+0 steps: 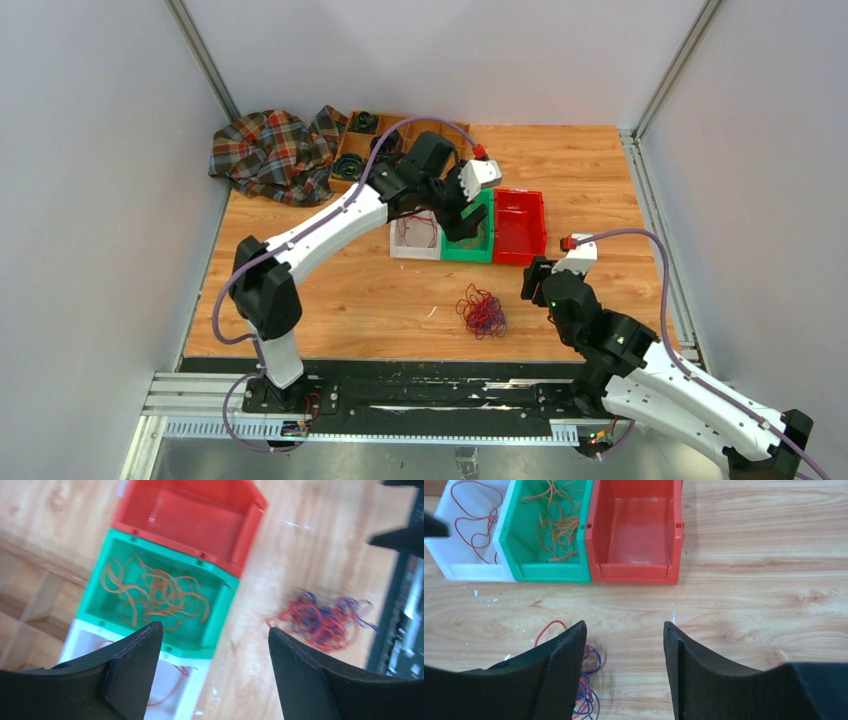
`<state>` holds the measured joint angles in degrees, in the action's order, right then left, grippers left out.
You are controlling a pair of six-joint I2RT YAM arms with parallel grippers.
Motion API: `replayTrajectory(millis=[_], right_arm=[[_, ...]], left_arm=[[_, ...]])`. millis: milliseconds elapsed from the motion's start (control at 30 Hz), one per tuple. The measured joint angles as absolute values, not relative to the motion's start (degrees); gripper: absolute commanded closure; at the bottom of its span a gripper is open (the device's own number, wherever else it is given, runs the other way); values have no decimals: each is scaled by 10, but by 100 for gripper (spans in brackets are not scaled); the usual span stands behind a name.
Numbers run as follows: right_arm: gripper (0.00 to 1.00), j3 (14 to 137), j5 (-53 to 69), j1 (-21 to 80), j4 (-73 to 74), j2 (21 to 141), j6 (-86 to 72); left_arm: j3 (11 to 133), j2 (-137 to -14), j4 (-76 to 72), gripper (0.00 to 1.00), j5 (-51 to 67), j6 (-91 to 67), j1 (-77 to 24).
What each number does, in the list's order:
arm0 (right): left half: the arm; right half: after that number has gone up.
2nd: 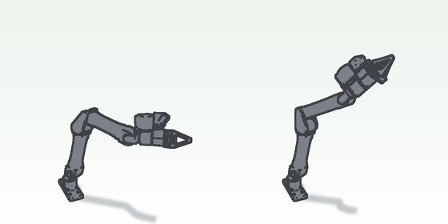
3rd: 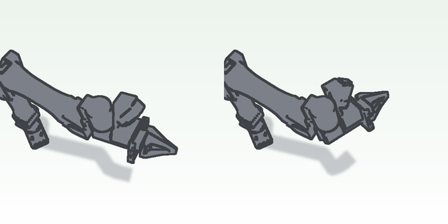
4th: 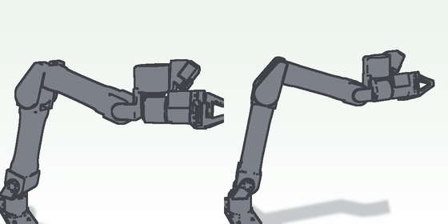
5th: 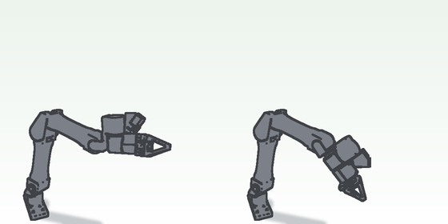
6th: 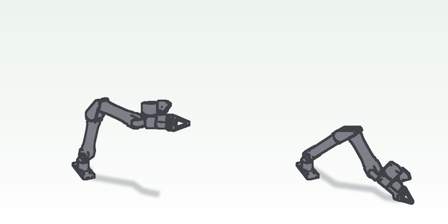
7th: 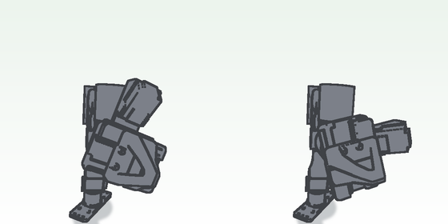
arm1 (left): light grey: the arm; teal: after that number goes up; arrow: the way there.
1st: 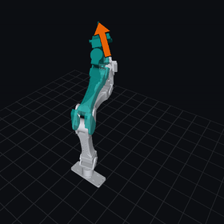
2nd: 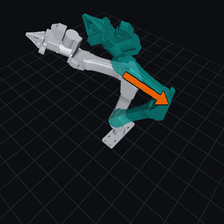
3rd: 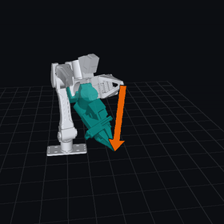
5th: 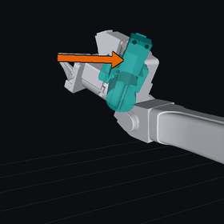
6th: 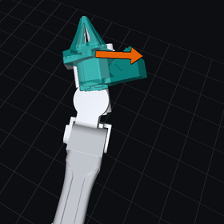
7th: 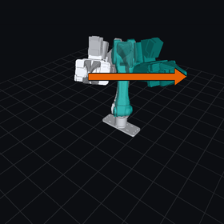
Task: Untangle the cables
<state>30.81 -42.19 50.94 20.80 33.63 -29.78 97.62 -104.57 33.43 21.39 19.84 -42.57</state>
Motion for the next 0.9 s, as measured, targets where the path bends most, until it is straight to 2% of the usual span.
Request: replayTrajectory(millis=[200,567,700,900], right_arm=[[43,308,-375,509,252,320,-324],[47,312,-192,509,377,322,-385],[47,321,-144,509,402,336,-410],[47,321,-124,509,414,329,-432]], left_arm=[[868,-989,350,25,280,194,-445],[769,-1045,338,27,307,125,-474],[749,-1052,311,33,320,106,-474],[741,-1069,287,49,329,97,-474]])
